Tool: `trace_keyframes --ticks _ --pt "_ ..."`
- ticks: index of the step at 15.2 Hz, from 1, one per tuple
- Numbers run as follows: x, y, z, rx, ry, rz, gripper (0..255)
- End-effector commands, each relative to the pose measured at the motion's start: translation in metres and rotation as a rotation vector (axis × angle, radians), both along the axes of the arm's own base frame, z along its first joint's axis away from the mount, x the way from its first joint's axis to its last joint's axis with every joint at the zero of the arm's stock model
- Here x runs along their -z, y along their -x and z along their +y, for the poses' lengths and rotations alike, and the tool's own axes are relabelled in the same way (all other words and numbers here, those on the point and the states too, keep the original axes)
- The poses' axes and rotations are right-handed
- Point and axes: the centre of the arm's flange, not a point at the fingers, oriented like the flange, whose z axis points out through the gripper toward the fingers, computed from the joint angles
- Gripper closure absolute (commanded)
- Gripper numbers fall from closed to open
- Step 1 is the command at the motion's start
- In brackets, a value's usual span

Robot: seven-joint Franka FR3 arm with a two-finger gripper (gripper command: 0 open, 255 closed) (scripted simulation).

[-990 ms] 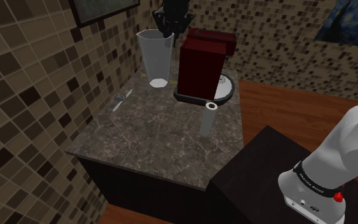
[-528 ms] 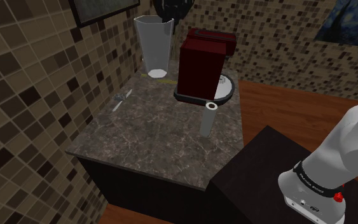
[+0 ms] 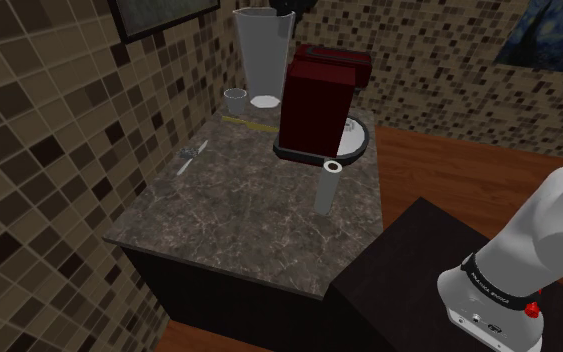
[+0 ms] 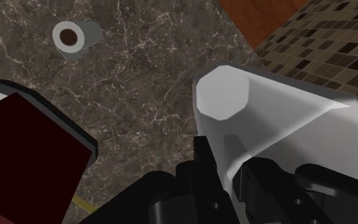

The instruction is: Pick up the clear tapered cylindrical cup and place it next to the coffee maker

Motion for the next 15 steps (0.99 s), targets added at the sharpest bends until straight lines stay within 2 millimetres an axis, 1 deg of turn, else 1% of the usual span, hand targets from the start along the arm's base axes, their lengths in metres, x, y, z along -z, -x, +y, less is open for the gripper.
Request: trace_keyframes --ticks 1,15 --pt "0.001 0.008 -0.024 -0.001 0.000 -0.001 255" --pt "0.000 0.054 -0.203 -0.001 0.000 -0.001 255"
